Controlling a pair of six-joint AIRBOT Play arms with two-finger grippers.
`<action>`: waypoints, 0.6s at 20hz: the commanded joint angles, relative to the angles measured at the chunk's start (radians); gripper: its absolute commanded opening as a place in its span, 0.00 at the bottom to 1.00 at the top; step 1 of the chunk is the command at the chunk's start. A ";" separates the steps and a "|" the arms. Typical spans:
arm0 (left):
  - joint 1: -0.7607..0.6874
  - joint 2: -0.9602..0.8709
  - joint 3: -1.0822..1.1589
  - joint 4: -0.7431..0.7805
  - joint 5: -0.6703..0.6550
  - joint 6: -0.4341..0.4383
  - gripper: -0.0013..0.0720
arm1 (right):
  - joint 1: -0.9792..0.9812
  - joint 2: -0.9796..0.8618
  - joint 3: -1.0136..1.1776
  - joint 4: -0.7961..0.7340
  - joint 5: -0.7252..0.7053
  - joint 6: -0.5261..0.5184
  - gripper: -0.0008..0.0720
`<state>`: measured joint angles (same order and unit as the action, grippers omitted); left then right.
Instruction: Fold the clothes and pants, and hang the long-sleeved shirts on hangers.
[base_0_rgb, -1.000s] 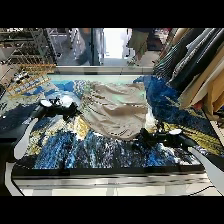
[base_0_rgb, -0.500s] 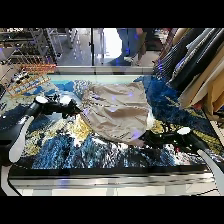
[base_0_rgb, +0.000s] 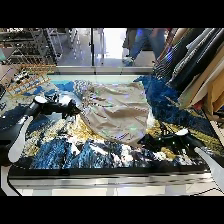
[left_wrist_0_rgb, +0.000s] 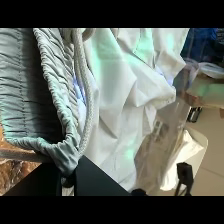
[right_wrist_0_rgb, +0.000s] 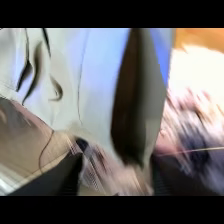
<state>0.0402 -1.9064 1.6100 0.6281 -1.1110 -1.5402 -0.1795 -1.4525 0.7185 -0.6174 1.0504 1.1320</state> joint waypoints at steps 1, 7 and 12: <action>-0.001 0.001 0.001 0.000 -0.001 0.001 0.04 | 0.017 -0.100 0.018 0.139 -0.058 -0.168 0.55; 0.039 0.078 0.002 -0.018 -0.112 0.112 0.04 | 0.024 0.120 0.144 0.082 0.069 -0.195 0.02; 0.129 0.374 0.002 -0.241 -0.288 0.251 0.04 | 0.024 0.585 0.491 -0.305 0.231 0.039 0.02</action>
<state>0.1223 -1.6859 1.6108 0.5201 -1.2907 -1.3777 -0.1558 -1.0973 1.0325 -0.6918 1.1938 1.0443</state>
